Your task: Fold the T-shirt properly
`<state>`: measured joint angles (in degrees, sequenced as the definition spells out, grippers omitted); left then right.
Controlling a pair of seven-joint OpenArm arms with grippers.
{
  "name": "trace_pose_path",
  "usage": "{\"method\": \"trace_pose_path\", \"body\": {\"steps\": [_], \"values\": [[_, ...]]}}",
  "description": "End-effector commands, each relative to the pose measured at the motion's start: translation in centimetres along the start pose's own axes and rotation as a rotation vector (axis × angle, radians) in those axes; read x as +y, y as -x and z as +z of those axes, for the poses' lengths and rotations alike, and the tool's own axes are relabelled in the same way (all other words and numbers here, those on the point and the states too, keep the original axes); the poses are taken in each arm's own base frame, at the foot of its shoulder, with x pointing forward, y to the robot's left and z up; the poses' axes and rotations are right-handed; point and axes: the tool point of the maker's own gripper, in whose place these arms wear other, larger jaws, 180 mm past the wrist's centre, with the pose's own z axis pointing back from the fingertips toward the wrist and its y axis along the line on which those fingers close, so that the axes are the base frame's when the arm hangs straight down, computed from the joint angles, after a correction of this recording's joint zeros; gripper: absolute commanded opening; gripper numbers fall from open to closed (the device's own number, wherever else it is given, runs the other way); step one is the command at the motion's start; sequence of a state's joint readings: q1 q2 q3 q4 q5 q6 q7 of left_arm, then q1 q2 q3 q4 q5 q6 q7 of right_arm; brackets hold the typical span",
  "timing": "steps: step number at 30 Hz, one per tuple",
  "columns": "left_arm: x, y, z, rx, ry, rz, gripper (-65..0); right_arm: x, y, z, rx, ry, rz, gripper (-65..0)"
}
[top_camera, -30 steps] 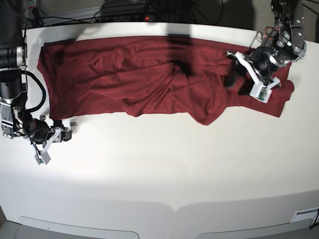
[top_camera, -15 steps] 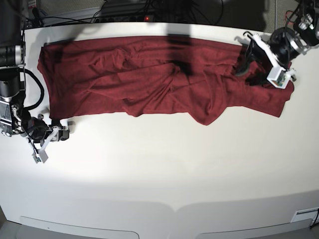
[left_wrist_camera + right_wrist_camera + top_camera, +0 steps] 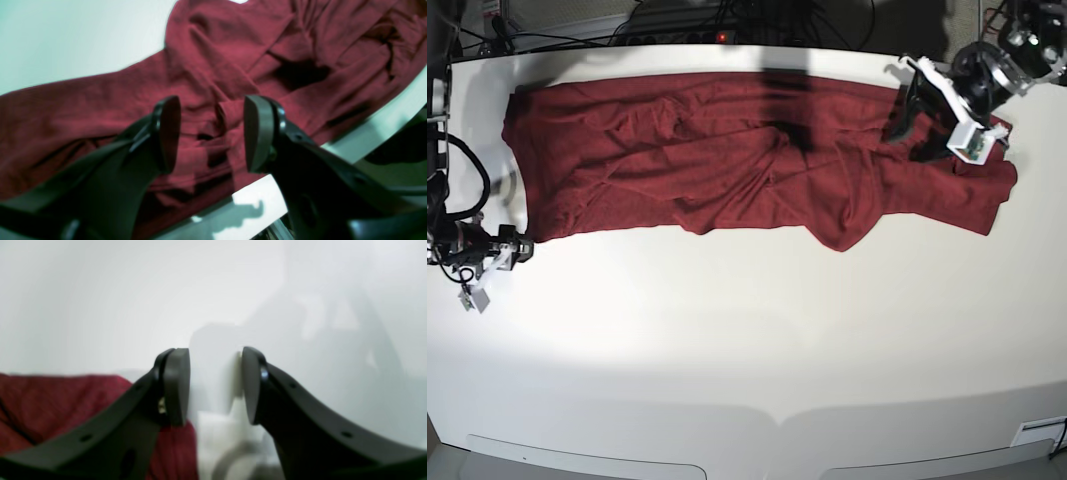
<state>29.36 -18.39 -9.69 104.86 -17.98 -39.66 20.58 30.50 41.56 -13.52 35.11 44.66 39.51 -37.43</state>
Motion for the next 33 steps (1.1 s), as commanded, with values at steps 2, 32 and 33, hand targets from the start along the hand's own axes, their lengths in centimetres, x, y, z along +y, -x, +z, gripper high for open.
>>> {"method": "trace_pose_path", "body": {"steps": [2,32,33], "values": [[-0.3,-0.9,-0.1,-0.034,-0.009,-0.022,-36.0,0.6,-4.5,2.2,-0.128,-0.036,0.015,-38.9],[-1.2,-1.2,-0.9,-0.071,-0.022,0.008,-36.0,6.5,-13.3,3.9,-0.43,-0.016,0.342,-39.0],[-1.2,-1.0,-0.9,-0.059,-0.022,0.008,-36.0,6.5,-13.2,3.8,-0.428,-0.016,0.342,-39.0]]}}
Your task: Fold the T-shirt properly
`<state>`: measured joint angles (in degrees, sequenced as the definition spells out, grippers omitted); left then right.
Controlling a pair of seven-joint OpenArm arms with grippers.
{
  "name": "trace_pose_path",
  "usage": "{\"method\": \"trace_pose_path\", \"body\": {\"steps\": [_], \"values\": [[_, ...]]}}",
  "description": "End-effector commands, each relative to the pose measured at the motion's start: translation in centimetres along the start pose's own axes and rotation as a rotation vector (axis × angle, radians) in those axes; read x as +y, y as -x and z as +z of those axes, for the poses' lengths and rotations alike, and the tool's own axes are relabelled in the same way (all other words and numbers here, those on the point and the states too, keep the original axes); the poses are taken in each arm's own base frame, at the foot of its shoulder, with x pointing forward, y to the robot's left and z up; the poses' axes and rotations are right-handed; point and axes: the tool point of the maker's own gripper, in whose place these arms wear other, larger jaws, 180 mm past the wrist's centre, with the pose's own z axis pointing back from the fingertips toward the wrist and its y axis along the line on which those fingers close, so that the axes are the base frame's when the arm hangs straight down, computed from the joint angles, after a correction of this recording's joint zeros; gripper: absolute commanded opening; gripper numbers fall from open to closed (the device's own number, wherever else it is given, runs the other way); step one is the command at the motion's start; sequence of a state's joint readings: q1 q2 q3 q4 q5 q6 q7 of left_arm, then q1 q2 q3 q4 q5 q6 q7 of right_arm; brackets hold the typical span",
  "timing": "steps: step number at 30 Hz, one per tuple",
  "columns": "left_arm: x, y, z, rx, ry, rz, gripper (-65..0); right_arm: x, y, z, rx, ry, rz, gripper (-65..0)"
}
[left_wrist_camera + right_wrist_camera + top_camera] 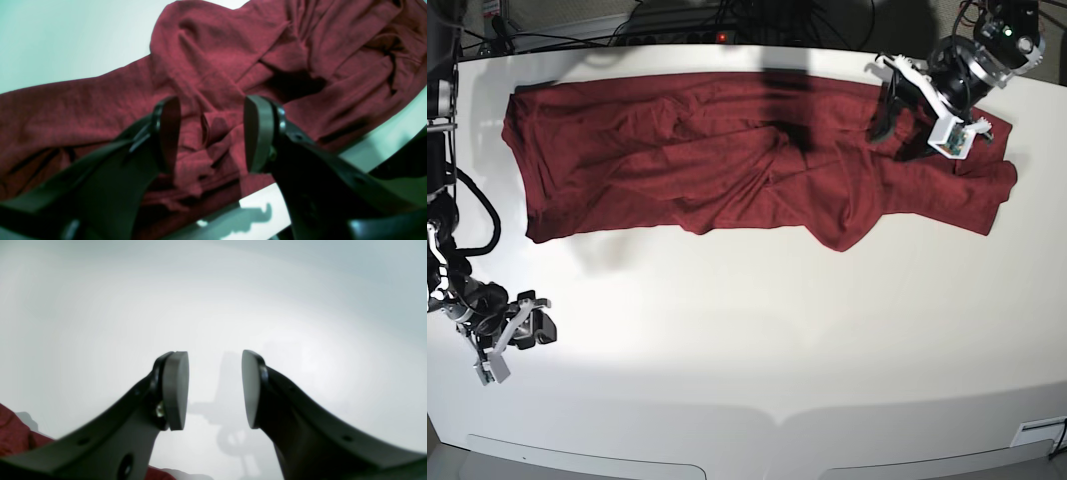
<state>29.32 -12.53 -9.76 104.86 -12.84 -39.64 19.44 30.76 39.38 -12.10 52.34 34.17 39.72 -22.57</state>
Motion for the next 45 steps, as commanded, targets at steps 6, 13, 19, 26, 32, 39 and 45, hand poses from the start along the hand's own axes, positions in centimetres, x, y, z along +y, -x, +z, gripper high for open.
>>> {"method": "trace_pose_path", "body": {"steps": [6,13,19,26,32,39,45], "values": [[-0.6,-0.7,-0.3,-0.013,0.022,-0.047,-36.0,-0.6,-2.5,0.6,-0.058,0.008,0.015,-39.0],[-2.5,-0.1,-3.2,0.064,0.075,-0.171,-36.0,-0.1,-2.1,0.3,-0.044,-0.001,0.011,-39.0],[-1.4,-0.4,-3.8,0.085,0.051,-0.184,-36.0,-0.1,-1.6,0.3,-0.021,-0.002,0.01,-39.0],[0.3,2.7,-4.5,0.187,0.006,-0.149,-36.0,-0.1,-1.6,0.3,-0.018,-0.002,0.01,-39.0],[0.0,3.0,-4.3,0.19,0.013,-0.136,-50.1,-0.1,-1.5,0.3,-0.018,-0.002,0.01,-39.0],[-0.5,0.9,-4.2,0.1,0.046,-0.072,-65.0,-0.1,-1.3,0.3,-0.003,-0.001,0.01,-39.0],[0.4,-1.5,-2.9,0.042,0.069,-0.092,-65.0,-0.1,-1.2,0.3,0.001,-0.002,0.01,-39.0]]}}
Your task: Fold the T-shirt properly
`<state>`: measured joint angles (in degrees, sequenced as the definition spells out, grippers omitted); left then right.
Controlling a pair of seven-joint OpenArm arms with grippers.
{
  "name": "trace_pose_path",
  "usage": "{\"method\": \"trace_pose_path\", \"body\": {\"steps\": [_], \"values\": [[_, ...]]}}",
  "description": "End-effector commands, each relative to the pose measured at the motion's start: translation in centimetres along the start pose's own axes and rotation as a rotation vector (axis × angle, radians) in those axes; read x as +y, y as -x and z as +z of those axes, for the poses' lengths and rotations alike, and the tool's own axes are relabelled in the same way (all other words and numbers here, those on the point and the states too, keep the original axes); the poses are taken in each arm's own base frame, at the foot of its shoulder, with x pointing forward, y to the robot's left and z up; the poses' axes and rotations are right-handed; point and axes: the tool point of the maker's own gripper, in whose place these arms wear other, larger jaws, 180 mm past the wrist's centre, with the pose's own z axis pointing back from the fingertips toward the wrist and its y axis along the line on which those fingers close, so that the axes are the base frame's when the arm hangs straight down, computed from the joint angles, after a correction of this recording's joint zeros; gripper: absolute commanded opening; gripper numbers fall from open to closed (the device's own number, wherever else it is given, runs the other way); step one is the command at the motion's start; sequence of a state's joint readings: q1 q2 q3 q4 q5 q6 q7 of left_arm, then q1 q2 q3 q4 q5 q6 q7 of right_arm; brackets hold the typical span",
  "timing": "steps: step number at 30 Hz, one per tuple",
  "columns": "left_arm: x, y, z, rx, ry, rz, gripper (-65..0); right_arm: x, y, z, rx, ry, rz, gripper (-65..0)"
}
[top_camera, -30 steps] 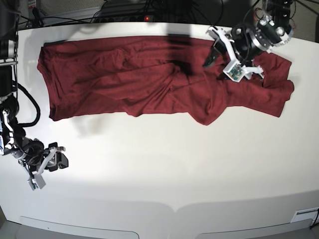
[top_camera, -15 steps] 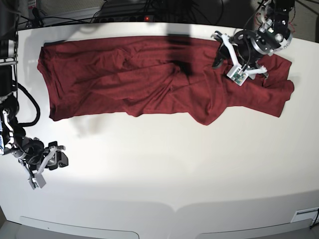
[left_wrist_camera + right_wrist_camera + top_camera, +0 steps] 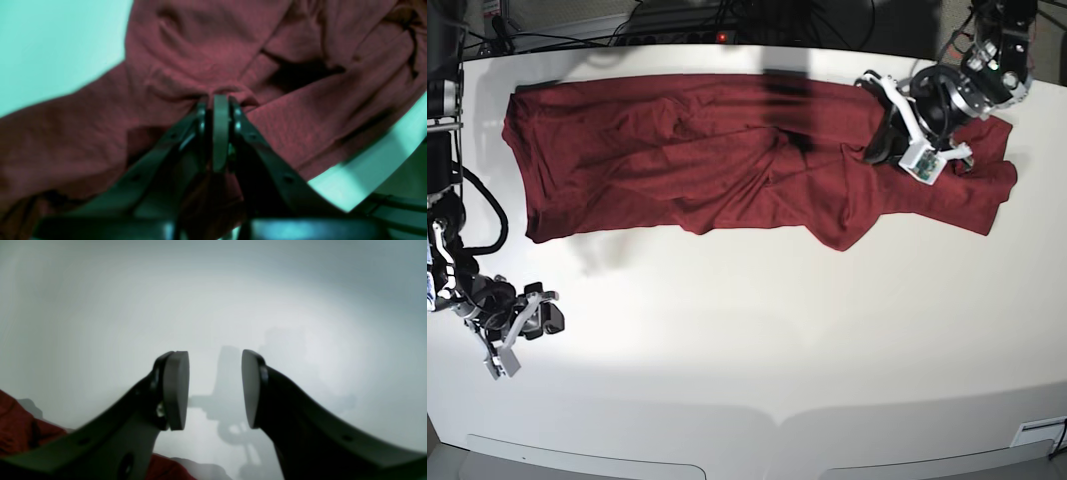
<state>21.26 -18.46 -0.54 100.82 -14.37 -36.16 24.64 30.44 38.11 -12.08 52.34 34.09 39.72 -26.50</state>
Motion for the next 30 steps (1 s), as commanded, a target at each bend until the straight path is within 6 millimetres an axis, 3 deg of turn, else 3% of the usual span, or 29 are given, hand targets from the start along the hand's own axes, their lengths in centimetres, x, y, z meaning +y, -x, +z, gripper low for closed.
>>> {"method": "trace_pose_path", "body": {"steps": [1,9,22,30], "values": [[0.6,-1.3,0.6,-0.043,-0.007,-0.009,-65.0,-1.1,-2.6,1.1,-0.065,0.019,0.018,-39.0],[3.6,-1.8,2.6,-0.05,-0.03,0.03,-65.0,-1.0,-2.5,1.1,-0.061,0.019,0.018,-39.0],[3.3,-2.0,2.7,-0.056,-0.011,0.062,-63.9,-1.0,-2.5,1.0,-0.06,0.017,0.017,-39.0],[3.3,-2.0,2.7,-0.055,-0.012,0.062,-63.9,0.1,-2.5,0.2,-0.061,-0.006,0.01,-38.9]]}}
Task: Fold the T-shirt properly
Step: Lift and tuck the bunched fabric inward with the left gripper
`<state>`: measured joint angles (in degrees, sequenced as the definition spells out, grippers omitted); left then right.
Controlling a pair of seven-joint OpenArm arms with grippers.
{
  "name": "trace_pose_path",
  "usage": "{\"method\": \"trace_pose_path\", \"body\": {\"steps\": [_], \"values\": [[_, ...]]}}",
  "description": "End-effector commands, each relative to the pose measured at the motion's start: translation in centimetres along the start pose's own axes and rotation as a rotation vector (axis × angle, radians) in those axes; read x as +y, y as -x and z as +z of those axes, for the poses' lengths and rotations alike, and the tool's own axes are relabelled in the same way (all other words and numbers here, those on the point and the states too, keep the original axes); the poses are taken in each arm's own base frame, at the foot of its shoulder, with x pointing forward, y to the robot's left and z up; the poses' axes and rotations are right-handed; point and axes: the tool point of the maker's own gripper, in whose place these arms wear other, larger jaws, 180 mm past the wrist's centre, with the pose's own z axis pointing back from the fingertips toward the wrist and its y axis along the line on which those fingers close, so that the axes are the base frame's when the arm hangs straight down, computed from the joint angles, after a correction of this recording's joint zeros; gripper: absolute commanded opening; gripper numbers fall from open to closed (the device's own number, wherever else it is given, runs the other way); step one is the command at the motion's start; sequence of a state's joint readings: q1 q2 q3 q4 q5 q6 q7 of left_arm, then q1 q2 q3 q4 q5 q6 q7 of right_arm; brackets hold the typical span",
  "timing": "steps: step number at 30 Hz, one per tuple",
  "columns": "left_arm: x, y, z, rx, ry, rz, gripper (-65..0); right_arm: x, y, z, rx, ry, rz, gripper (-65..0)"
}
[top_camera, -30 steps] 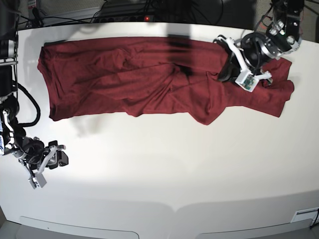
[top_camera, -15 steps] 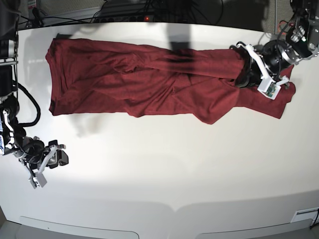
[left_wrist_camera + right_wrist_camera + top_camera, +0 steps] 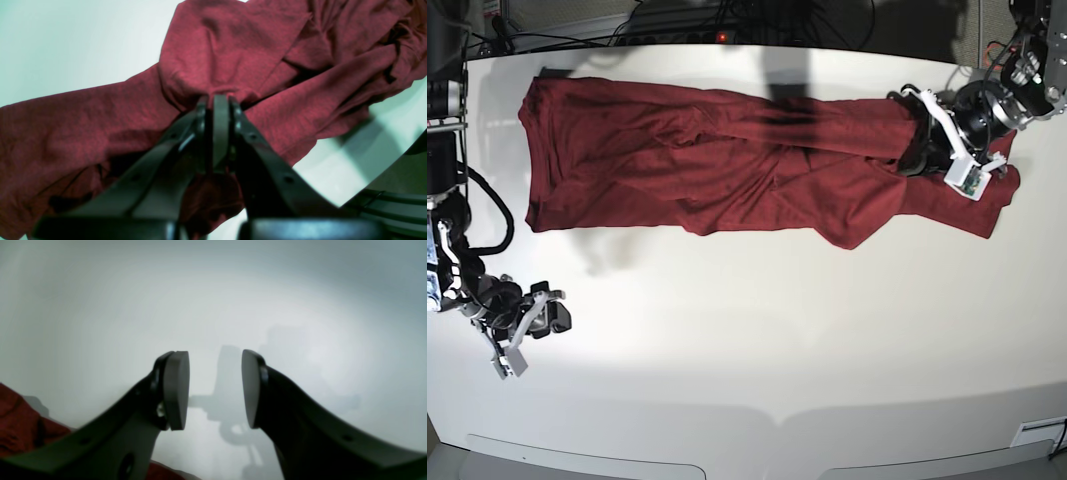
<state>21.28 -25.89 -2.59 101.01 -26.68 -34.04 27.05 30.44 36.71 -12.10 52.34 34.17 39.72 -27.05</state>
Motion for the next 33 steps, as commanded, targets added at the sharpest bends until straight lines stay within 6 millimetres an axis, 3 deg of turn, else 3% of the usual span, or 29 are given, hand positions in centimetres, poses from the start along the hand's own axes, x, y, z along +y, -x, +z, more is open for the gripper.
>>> {"method": "trace_pose_path", "body": {"steps": [1,5,9,11,13,15,19,24,33], "values": [[0.2,-1.4,0.4,-0.045,0.002,-0.013,-63.9,-0.7,-2.6,0.8,-0.063,0.011,0.017,-38.9],[0.1,-1.4,0.4,-0.046,0.002,-0.014,-62.9,-0.1,-2.6,0.4,-0.067,-0.001,0.013,-39.0],[0.2,-1.5,0.3,-0.047,0.002,-0.015,-53.2,-0.1,-2.6,0.4,-0.063,0.0,0.013,-38.9],[0.2,-1.6,0.3,-0.049,0.001,-0.016,-52.9,-0.1,-2.4,0.4,-0.056,0.0,0.013,-38.9],[0.3,-1.7,0.3,-0.052,0.001,-0.017,-55.6,-0.1,-2.3,0.4,-0.048,0.0,0.013,-39.0],[0.3,-1.7,0.3,-0.051,0.0,-0.017,-65.0,-0.1,-2.3,0.4,-0.045,0.0,0.014,-38.9],[0.3,-1.6,0.3,-0.045,-0.003,-0.025,-65.0,-0.1,-2.2,0.4,-0.041,0.0,0.013,-38.9],[-0.1,-0.8,0.2,-0.018,0.007,-0.032,-47.7,-0.1,-2.2,0.4,-0.041,-0.001,0.013,-38.9],[-3.8,1.8,-1.7,0.082,0.072,-0.226,-47.2,-0.1,-2.2,0.4,-0.041,-0.001,0.013,-39.0]]}}
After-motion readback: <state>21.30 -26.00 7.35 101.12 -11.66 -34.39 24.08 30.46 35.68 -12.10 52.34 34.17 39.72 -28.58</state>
